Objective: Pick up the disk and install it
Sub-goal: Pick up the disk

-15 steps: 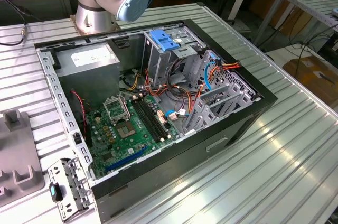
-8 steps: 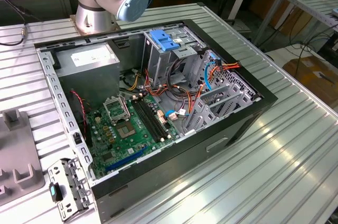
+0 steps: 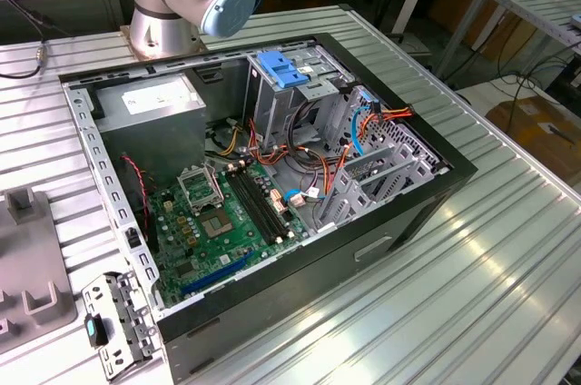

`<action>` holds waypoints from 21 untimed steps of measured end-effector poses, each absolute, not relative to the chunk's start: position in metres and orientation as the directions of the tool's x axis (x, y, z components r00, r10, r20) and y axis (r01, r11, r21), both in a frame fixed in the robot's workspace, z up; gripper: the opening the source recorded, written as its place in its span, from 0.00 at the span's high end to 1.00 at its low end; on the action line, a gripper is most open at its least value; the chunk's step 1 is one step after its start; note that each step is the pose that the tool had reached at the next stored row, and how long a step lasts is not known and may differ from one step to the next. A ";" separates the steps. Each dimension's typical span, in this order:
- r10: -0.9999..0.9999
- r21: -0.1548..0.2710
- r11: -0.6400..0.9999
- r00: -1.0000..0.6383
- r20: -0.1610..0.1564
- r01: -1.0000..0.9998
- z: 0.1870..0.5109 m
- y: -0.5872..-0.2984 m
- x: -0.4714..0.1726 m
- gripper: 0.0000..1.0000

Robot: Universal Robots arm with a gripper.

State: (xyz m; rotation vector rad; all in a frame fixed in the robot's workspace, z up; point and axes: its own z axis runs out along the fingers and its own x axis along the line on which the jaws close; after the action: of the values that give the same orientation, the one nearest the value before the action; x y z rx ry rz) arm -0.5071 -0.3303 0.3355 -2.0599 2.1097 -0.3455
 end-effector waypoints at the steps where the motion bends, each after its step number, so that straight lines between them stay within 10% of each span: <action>1: -0.999 -0.284 0.017 -0.029 0.038 -0.959 0.336 -0.330 -0.507 0.63; 6: -0.999 -0.284 0.017 -0.029 0.038 -0.959 0.335 -0.330 -0.507 0.49; 21: -0.999 -0.194 0.038 -0.033 -0.033 -0.980 0.333 -0.341 -0.507 0.49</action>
State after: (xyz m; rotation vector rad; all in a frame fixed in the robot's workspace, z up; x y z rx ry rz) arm -0.5066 -0.3407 0.3328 -2.0672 2.1426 -0.1759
